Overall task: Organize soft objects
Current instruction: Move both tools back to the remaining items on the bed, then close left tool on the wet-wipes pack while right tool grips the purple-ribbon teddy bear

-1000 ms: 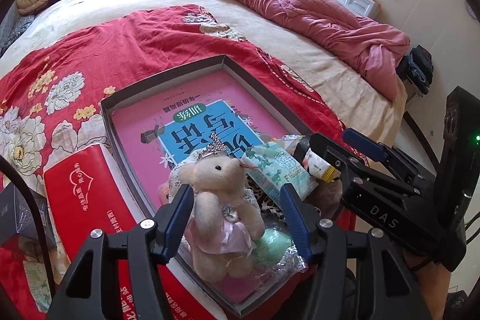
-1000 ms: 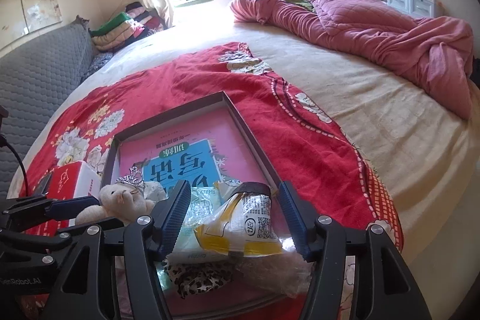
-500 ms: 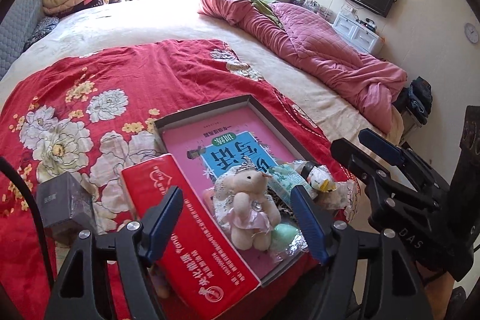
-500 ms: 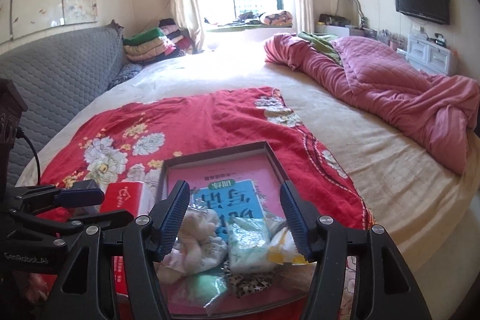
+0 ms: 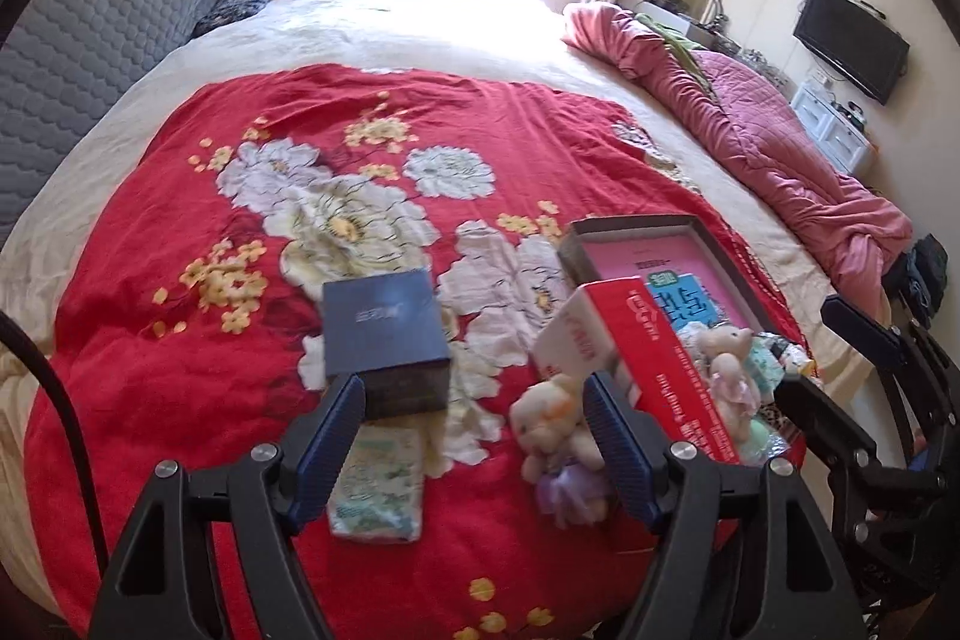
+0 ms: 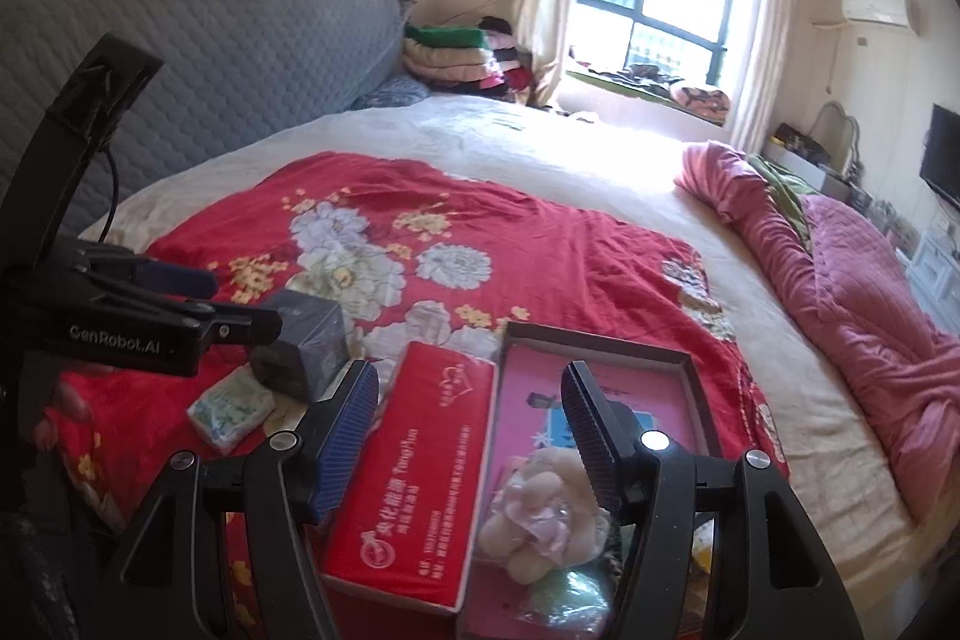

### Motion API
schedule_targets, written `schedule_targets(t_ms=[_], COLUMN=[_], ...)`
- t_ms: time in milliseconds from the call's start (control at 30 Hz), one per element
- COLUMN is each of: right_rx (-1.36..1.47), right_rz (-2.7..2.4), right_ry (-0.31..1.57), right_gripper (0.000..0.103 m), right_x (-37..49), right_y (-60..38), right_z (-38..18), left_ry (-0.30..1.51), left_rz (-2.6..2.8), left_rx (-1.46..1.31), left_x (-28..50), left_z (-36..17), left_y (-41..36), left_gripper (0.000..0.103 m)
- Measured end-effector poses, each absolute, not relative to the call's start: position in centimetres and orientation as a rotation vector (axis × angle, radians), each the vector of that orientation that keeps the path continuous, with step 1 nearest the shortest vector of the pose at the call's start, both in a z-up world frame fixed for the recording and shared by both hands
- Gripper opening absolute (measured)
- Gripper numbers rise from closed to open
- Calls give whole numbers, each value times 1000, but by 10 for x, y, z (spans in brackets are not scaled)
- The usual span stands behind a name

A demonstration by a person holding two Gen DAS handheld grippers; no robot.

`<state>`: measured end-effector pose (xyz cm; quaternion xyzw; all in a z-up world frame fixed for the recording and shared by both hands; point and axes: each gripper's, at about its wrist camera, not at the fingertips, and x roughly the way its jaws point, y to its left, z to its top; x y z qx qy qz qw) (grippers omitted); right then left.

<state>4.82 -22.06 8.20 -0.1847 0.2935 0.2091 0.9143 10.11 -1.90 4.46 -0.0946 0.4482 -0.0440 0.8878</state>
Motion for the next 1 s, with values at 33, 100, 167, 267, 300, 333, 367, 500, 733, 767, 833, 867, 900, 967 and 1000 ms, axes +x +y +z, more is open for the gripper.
schedule_targets(t_ms=[33, 100, 167, 267, 300, 333, 367, 500, 733, 767, 833, 867, 900, 967, 1000], right_rx=[-413, -477, -534, -630, -656, -682, -713, -881, -1130, -1154, -1194, -1215, -1225, -1224, -1228], right_rz=[450, 481, 509, 539, 548, 546, 545, 524, 428, 415, 390, 373, 359, 340, 340], right_ry=[610, 628, 638, 656, 669, 681, 689, 724, 726, 730, 741, 750, 755, 774, 774], right_gripper=[65, 65, 65, 65, 65, 65, 65, 65, 65, 65, 65, 65, 65, 65, 65], right_x=[45, 40, 34, 25, 23, 21, 20, 17, 25, 27, 31, 34, 37, 44, 47], right_y=[-210, -189, -173, -151, -145, -140, -134, -117, -97, -95, -93, -93, -94, -96, -96], right_z=[77, 65, 53, 33, 26, 19, 12, -20, -68, -74, -85, -92, -96, -103, -105], left_ry=[945, 966, 991, 1027, 1040, 1052, 1061, 1084, 1113, 1114, 1118, 1118, 1116, 1121, 1124], left_rz=[-78, -55, -36, -25, -23, -26, -26, -30, -51, -58, -69, -73, -77, -86, -90], left_rx=[-208, -218, -218, -224, -224, -223, -223, -245, -260, -264, -268, -264, -259, -253, -254], left_x=[100, 96, 94, 93, 93, 93, 94, 94, 96, 97, 98, 99, 100, 102, 102], left_z=[39, 27, 14, -3, -9, -15, -19, -35, -53, -54, -55, -56, -57, -58, -60], left_y=[-10, 2, 12, 21, 22, 24, 26, 33, 33, 33, 33, 32, 32, 31, 31], left_gripper=[75, 75, 75, 75, 75, 75, 75, 75, 75, 75, 75, 75, 75, 75, 75])
